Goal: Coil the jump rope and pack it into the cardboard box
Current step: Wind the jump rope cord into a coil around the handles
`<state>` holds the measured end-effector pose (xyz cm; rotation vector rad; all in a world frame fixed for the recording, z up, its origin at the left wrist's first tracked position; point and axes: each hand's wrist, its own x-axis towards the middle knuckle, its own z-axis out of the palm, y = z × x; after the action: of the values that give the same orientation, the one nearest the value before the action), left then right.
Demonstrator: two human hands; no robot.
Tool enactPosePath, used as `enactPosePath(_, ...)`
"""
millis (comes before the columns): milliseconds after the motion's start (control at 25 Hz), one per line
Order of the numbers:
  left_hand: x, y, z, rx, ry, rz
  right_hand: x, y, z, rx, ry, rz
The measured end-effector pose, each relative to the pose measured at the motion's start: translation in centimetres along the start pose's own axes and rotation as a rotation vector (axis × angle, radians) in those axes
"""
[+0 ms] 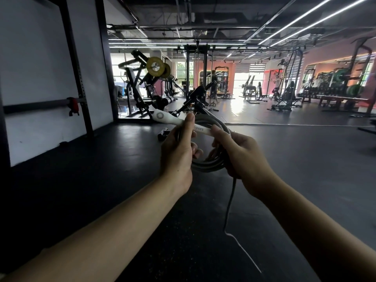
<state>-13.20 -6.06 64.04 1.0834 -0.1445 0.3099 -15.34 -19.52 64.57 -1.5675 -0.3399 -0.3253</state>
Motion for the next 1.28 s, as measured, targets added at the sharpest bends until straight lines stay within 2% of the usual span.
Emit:
enactPosePath(120, 0.4, 0.2, -0.7, 0.112, -0.087, -0.044, 0.1, 0.3, -0.3, 0.084, -0.051, 0.044)
enactPosePath(240, 0.7, 0.7, -2.1, 0.278, -0.157, -0.056, 0.3, 0.5, -0.7, 0.013, -0.087, 0.0)
enactPosePath(320, 1.2, 1.4, -3.1, 0.369, -0.062, -0.018, 0.5, 0.0, -1.4, -0.087, -0.13, -0.011)
enactPosePath(400, 1.8, 2.8, -4.1, 0.423, 0.054, 0.123, 0.8, -0.8, -2.1, -0.213, -0.201, -0.013)
enactPosePath(440, 2.3, 3.6, -4.5, 0.511, -0.002, 0.253, 1.0, -1.1, -2.3, -0.294, -0.244, -0.021)
enactPosePath(480, 3.0, 4.4, -4.7, 0.668, -0.158, 0.365, 1.2, -1.5, -2.5, -0.382, -0.294, -0.036)
enactPosePath(520, 3.4, 5.2, -4.6, 0.842, -0.374, 0.407, 1.4, -1.8, -2.5, -0.469, -0.351, -0.06)
enactPosePath(560, 3.6, 6.0, -4.1, 0.986, -0.581, 0.363, 1.6, -2.1, -2.5, -0.542, -0.406, -0.087)
enactPosePath(600, 3.5, 6.5, -3.6, 1.052, -0.721, 0.254, 1.8, -2.5, -2.5, -0.592, -0.451, -0.106)
enactPosePath(680, 3.4, 6.7, -2.9, 1.089, -0.82, 0.095, 1.9, -3.3, -2.7, -0.621, -0.496, -0.115)
enactPosePath(800, 2.7, 5.0, -2.4, 1.07, -0.859, 0.025, 1.8, -4.0, -3.3, -0.603, -0.544, -0.085)
enactPosePath(920, 2.1, 4.3, -2.3, 1.018, -0.876, 0.044, 1.8, -4.1, -3.8, -0.663, -0.535, -0.102)
enactPosePath(1040, 1.4, 5.0, -2.2, 0.968, -0.843, 0.108, 2.3, -4.7, -5.3, -0.567, -0.479, -0.115)
enactPosePath(1120, 0.8, 5.1, -2.0, 0.805, -0.742, 0.161, 2.4, -4.7, -6.4, -0.512, -0.383, -0.135)
enactPosePath(1280, 0.7, 3.6, -0.7, 0.4, -0.367, 0.205, 2.4, -2.5, -6.5, -0.353, -0.246, -0.104)
